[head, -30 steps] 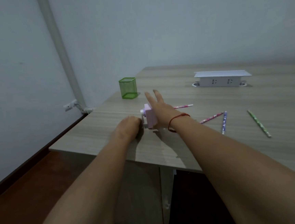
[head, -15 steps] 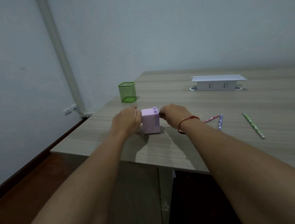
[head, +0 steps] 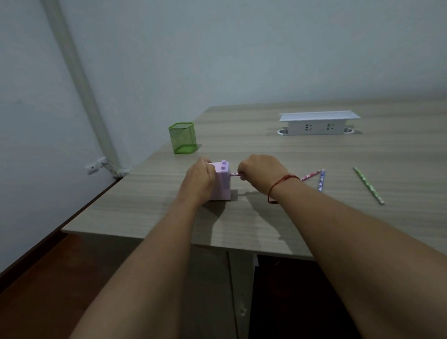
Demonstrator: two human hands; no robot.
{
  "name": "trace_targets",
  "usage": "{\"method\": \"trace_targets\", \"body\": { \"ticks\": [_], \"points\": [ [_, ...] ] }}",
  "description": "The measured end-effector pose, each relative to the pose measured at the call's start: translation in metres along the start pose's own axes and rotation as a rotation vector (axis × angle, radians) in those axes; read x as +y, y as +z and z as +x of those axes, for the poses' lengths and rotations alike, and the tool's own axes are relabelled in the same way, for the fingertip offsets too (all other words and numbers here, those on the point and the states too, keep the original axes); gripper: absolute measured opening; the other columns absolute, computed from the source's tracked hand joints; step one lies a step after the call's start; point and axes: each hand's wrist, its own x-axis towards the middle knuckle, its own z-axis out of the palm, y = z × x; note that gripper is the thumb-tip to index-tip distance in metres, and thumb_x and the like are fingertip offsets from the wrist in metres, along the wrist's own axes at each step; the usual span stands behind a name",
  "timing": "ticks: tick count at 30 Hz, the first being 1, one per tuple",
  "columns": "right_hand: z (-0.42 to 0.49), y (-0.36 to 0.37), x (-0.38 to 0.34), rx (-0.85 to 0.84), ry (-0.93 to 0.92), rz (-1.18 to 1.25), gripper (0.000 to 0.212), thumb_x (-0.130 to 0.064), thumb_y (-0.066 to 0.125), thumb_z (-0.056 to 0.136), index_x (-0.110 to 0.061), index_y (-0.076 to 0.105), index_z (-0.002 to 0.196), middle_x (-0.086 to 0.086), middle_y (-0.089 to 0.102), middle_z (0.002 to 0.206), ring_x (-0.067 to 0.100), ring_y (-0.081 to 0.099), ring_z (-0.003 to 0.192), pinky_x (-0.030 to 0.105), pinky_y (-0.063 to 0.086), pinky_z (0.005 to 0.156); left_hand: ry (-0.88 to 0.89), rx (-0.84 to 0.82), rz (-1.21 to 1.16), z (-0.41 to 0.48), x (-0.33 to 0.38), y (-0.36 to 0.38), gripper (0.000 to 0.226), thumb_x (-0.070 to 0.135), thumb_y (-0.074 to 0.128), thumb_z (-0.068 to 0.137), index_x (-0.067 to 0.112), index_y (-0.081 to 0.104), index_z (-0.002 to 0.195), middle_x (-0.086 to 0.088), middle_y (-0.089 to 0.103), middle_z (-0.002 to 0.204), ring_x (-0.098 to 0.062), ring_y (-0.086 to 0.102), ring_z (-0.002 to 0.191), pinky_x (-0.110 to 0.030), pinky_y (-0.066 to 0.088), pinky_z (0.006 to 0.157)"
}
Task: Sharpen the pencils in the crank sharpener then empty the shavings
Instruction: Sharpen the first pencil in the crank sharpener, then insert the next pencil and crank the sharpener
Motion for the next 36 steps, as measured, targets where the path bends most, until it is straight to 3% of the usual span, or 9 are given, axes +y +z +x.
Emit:
{"method": "trace_targets", "body": {
  "ticks": [10,15,18,27,31,36],
  "points": [
    [-0.017,0.0,-0.001,0.037,0.02,-0.097,0.026,-0.006,0.045,0.099,-0.006,0.063,0.118,0.016,0.064,0.115,0.035,0.063,0.106,0.039,0.049,0.085,-0.044,-0.066,-0.024,-0.006,0.004,-0.002,0.034,0.025,0.027,0.099,0.007,0.047,0.12,-0.021,0.054,0.119,-0.034,0.053,0.101,-0.046,0.051,0.086],
    [-0.048,0.005,0.058,-0.029,0.185,-0.082,0.023,-0.015,0.051,0.098,-0.007,0.063,0.116,0.015,0.065,0.113,0.032,0.063,0.105,0.035,0.049,0.082,-0.102,-0.066,-0.032,-0.003,-0.002,-0.005,0.033,0.024,0.03,0.099,0.003,0.046,0.12,-0.027,0.055,0.118,-0.038,0.054,0.105,-0.041,0.047,0.083],
    [-0.06,0.001,0.076,0.006,0.282,0.043,0.022,-0.02,0.054,0.097,-0.007,0.065,0.111,0.015,0.066,0.109,0.033,0.062,0.101,0.034,0.048,0.078,-0.098,-0.061,-0.028,-0.001,0.005,0.002,0.032,0.023,0.031,0.099,0.002,0.045,0.119,-0.028,0.056,0.117,-0.038,0.054,0.104,-0.036,0.04,0.077],
    [-0.056,0.0,0.068,0.124,0.39,0.305,0.02,-0.022,0.059,0.095,-0.006,0.067,0.103,0.016,0.067,0.102,0.034,0.064,0.095,0.037,0.05,0.079,-0.056,-0.058,-0.017,-0.014,0.018,0.012,0.028,0.022,0.031,0.099,0.005,0.046,0.115,-0.024,0.058,0.113,-0.035,0.055,0.097,-0.037,0.041,0.074],
    [-0.041,0.002,0.058,0.153,0.462,0.493,0.021,-0.022,0.064,0.092,-0.002,0.069,0.097,0.018,0.068,0.099,0.034,0.064,0.093,0.033,0.046,0.074,0.006,-0.032,-0.043,-0.023,0.031,0.024,0.027,0.023,0.03,0.098,0.008,0.048,0.112,-0.018,0.058,0.107,-0.03,0.055,0.09,-0.038,0.044,0.072],
    [-0.015,0.012,0.048,0.219,0.606,0.714,0.029,-0.023,0.073,0.084,0.0,0.068,0.102,0.017,0.068,0.107,0.033,0.065,0.099,0.033,0.051,0.082,0.034,0.069,-0.036,-0.021,0.022,0.034,0.024,0.022,0.03,0.097,0.012,0.05,0.104,-0.014,0.061,0.094,-0.028,0.055,0.081,-0.032,0.037,0.063]
  ]
}}
